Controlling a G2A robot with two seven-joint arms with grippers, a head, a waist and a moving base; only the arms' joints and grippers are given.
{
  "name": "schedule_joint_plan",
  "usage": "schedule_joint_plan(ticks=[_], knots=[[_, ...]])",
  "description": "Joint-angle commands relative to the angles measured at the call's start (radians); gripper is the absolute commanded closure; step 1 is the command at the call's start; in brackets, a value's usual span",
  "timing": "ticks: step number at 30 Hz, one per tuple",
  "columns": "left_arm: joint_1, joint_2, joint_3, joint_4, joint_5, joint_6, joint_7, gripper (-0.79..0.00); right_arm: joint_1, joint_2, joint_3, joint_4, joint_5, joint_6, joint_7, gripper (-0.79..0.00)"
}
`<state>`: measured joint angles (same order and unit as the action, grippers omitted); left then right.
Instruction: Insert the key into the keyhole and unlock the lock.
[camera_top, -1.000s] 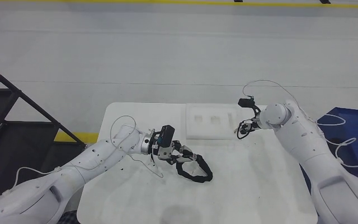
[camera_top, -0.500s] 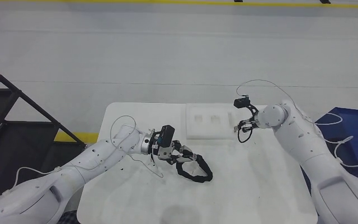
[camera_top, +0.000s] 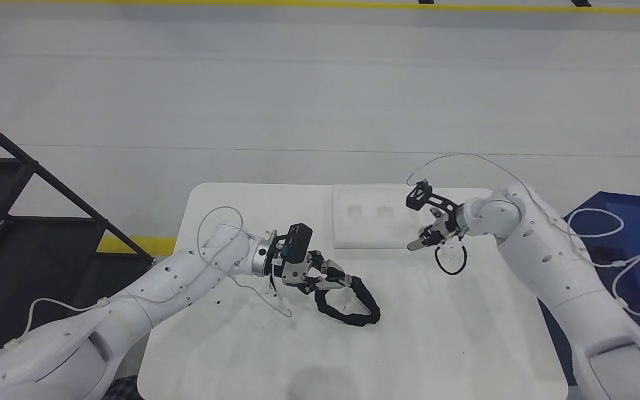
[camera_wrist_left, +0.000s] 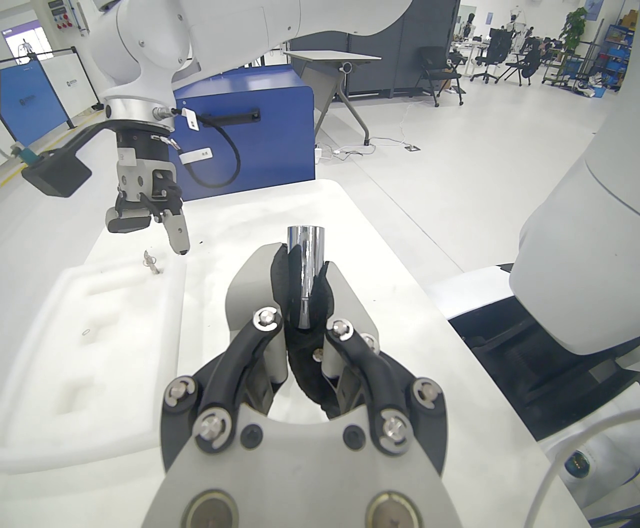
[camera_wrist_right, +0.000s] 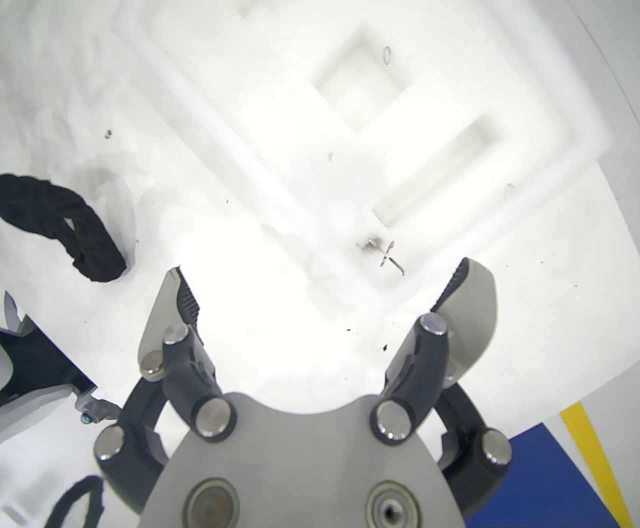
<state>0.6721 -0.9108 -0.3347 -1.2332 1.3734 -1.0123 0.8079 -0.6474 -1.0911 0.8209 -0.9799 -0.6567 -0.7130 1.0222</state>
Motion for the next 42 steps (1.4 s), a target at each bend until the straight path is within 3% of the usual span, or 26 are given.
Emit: schedule_joint_plan(ticks=[1, 15, 22, 27, 32, 33, 37, 42], knots=[[0.000, 0.000, 0.000, 0.000, 0.000, 0.000, 0.000, 0.000, -0.006, 0.005, 0.013, -0.002, 0.015, -0.015, -0.011, -0.785], [0.000, 0.000, 0.000, 0.000, 0.000, 0.000, 0.000, 0.000, -0.016, 0.003, 0.004, -0.005, -0.003, -0.026, -0.043, -0.785], [0.000, 0.000, 0.000, 0.000, 0.000, 0.000, 0.000, 0.000, 0.055, -0.022, -0.060, 0.107, -0.081, -0.166, -0.100, -0.785], [0.000, 0.000, 0.000, 0.000, 0.000, 0.000, 0.000, 0.000, 0.119, -0.054, -0.130, 0.230, -0.145, -0.289, -0.205, -0.785], [0.000, 0.000, 0.000, 0.000, 0.000, 0.000, 0.000, 0.000, 0.168, -0.087, -0.193, 0.326, -0.196, -0.299, -0.291, -0.785], [0.000, 0.000, 0.000, 0.000, 0.000, 0.000, 0.000, 0.000, 0.176, -0.092, -0.203, 0.342, -0.205, -0.299, -0.313, -0.776], [0.000, 0.000, 0.000, 0.000, 0.000, 0.000, 0.000, 0.000, 0.201, -0.112, -0.245, 0.405, -0.248, -0.299, -0.392, -0.616], [0.000, 0.000, 0.000, 0.000, 0.000, 0.000, 0.000, 0.000, 0.223, -0.135, -0.290, 0.477, -0.286, -0.299, -0.470, -0.496]])
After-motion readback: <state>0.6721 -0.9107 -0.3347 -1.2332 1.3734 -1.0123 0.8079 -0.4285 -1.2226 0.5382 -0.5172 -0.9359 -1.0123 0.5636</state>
